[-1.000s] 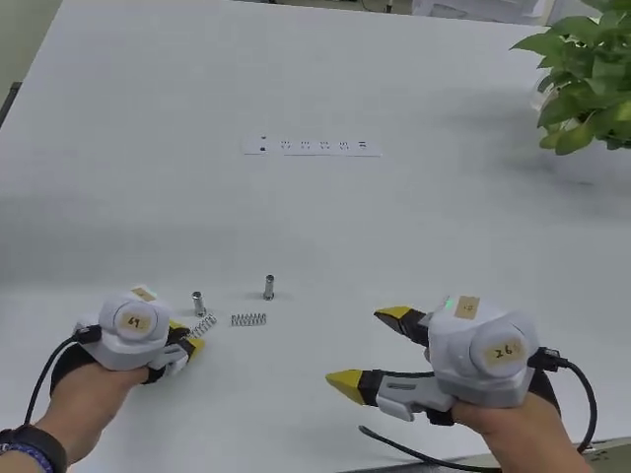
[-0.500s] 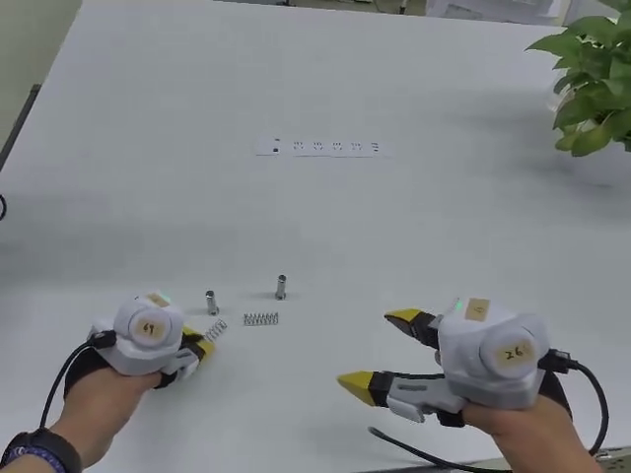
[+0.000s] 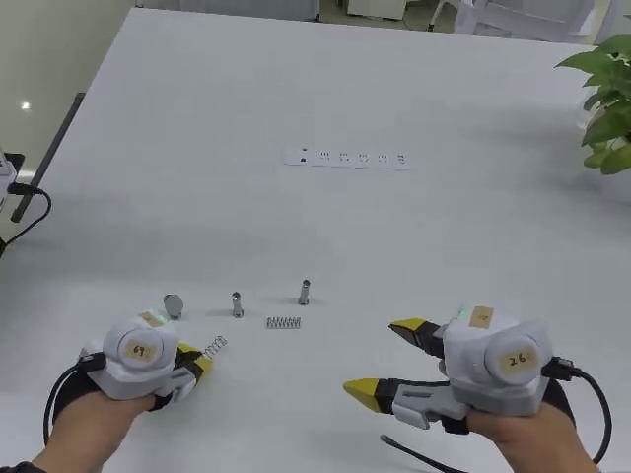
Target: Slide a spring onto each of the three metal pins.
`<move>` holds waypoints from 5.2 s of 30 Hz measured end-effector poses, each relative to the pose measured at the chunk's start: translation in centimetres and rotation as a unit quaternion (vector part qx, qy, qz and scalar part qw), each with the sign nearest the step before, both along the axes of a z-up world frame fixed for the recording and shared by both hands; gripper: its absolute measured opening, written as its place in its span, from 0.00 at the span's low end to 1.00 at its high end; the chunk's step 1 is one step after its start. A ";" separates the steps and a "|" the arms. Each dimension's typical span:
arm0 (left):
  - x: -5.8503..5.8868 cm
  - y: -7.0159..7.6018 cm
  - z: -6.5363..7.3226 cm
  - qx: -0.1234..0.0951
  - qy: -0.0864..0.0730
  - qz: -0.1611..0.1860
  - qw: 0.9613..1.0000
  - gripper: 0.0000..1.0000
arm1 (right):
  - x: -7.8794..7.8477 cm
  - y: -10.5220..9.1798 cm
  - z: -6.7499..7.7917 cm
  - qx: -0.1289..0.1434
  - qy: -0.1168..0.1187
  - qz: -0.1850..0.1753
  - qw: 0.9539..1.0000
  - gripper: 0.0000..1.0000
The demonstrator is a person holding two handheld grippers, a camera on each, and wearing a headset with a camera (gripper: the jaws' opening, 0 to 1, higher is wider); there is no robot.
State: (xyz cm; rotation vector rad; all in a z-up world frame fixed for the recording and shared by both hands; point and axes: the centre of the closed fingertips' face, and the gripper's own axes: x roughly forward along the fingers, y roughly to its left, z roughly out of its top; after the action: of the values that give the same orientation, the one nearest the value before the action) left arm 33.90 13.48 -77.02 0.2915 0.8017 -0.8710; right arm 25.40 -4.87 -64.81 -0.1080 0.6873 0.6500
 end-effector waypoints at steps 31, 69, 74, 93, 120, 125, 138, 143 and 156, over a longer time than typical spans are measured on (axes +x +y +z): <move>-2.6 1.9 6.7 -0.027 -0.055 -0.004 0.998 0.03 | 0.4 2.8 0.6 0.031 0.000 0.034 0.999 0.54; -8.5 -4.1 12.9 -0.050 -0.105 -0.165 0.979 0.03 | -0.3 9.0 1.0 0.076 0.001 0.107 0.991 0.40; -9.1 -5.2 13.4 -0.049 -0.110 -0.189 0.974 0.03 | -0.9 10.1 1.3 0.092 0.001 0.126 0.988 0.35; -9.5 -6.7 13.4 -0.042 -0.119 -0.225 0.966 0.03 | -1.9 11.2 2.1 0.107 -0.005 0.148 0.983 0.19; -10.3 -8.0 12.9 -0.033 -0.126 -0.263 0.956 0.03 | -1.9 11.4 2.1 0.001 -0.008 0.244 0.970 0.19; -10.7 -8.6 13.1 -0.031 -0.130 -0.275 0.952 0.03 | -2.3 11.4 1.9 -0.002 0.000 0.265 0.964 0.17; -11.3 -8.6 12.8 -0.047 -0.112 -0.279 0.953 0.03 | -3.2 11.5 1.5 -0.020 0.013 0.308 0.951 0.08; -11.2 -8.7 12.9 -0.072 -0.099 -0.254 0.959 0.03 | -3.3 11.1 1.5 -0.015 0.010 0.297 0.955 0.08; -10.9 -9.2 12.9 -0.105 -0.076 -0.205 0.970 0.03 | -3.1 10.6 1.7 0.002 0.011 0.276 0.961 0.08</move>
State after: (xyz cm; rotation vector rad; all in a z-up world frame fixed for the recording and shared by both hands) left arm 22.99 4.31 -64.14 0.3382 0.5063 -1.2961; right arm 22.32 5.75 -63.14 -0.2971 0.6795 1.1896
